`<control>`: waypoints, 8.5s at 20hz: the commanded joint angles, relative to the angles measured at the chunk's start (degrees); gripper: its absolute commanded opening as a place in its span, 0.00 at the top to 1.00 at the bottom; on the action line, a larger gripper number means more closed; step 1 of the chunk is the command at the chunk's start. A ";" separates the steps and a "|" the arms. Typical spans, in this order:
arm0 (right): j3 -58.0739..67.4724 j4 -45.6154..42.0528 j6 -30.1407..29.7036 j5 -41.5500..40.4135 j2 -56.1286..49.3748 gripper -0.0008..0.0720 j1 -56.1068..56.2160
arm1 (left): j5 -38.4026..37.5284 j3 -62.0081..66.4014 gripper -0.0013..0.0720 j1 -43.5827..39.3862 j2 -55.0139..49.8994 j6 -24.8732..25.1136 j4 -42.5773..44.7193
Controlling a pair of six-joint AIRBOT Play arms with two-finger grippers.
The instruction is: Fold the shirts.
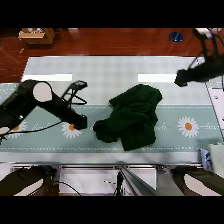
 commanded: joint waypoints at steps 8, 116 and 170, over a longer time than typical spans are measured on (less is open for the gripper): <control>-19.34 20.79 -8.59 -5.49 0.44 0.21 -17.81 | 16.15 -12.68 0.27 3.43 -3.52 12.02 -31.26; -3.28 17.77 -0.35 -18.43 -12.28 0.94 5.79 | -6.49 11.43 0.29 34.16 -3.21 -7.26 15.28; 14.36 -2.75 4.85 -8.24 31.36 0.94 5.68 | 11.30 33.88 0.96 49.90 38.64 9.18 -33.48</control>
